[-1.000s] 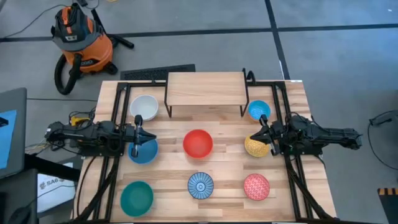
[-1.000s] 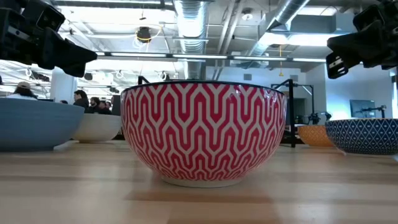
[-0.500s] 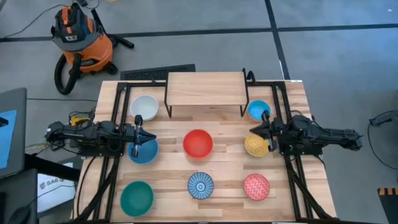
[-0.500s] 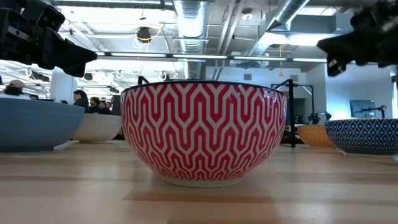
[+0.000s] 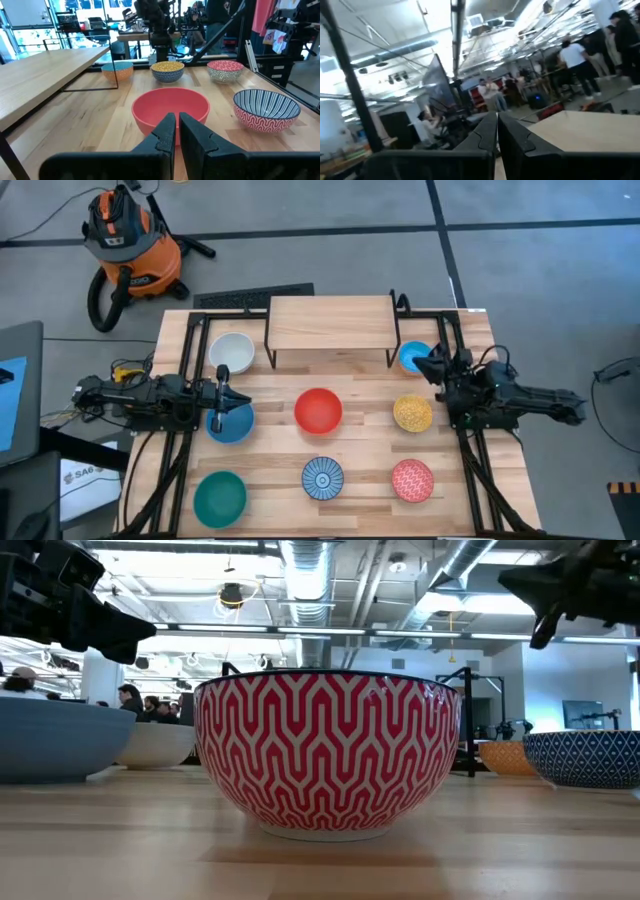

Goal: Place and stack bowls onto a shelf
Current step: Put the white bowl on the shelf

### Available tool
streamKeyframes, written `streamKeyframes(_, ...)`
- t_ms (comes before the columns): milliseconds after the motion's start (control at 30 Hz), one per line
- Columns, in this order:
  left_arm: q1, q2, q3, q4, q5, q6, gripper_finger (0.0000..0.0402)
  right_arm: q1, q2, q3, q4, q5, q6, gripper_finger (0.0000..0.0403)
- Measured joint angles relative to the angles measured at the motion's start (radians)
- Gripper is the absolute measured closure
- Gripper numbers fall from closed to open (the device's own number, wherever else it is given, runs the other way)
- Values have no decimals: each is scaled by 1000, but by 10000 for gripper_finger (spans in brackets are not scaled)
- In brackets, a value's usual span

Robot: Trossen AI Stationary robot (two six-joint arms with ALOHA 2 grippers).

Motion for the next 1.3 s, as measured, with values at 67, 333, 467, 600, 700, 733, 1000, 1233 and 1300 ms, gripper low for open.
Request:
streamKeyframes(67, 0, 0, 0, 0, 0, 0, 388, -11, 29, 14, -44, 2, 0, 360)
streamKeyframes(333, 18, 1, 0, 13, -99, 49, 388, -68, 214, 140, -67, 81, 181, 360)
streamKeyframes(467, 39, 7, 0, 29, -236, 210, 388, -105, 288, 233, 0, 230, 334, 360)
streamKeyframes(600, 45, 6, 0, 33, -292, 291, 388, -150, 311, 285, 11, 251, 226, 360)
streamKeyframes(700, 45, 6, 0, 34, -289, 331, 388, -178, 319, 290, -2, 251, 212, 360)
streamKeyframes(733, 45, 6, 0, 34, -288, 331, 388, -185, 318, 290, -16, 251, 220, 360)
streamKeyframes(1000, 45, 7, -1, 245, -382, -23, 388, -272, 323, 290, -210, 354, 365, 360)
streamKeyframes(1233, 46, 56, 76, 243, -687, -310, 388, -347, 433, 336, -233, 145, 315, 360)
streamKeyframes(1300, 45, 104, 122, 245, -681, -323, 388, -364, 493, 391, -240, 121, 280, 361)
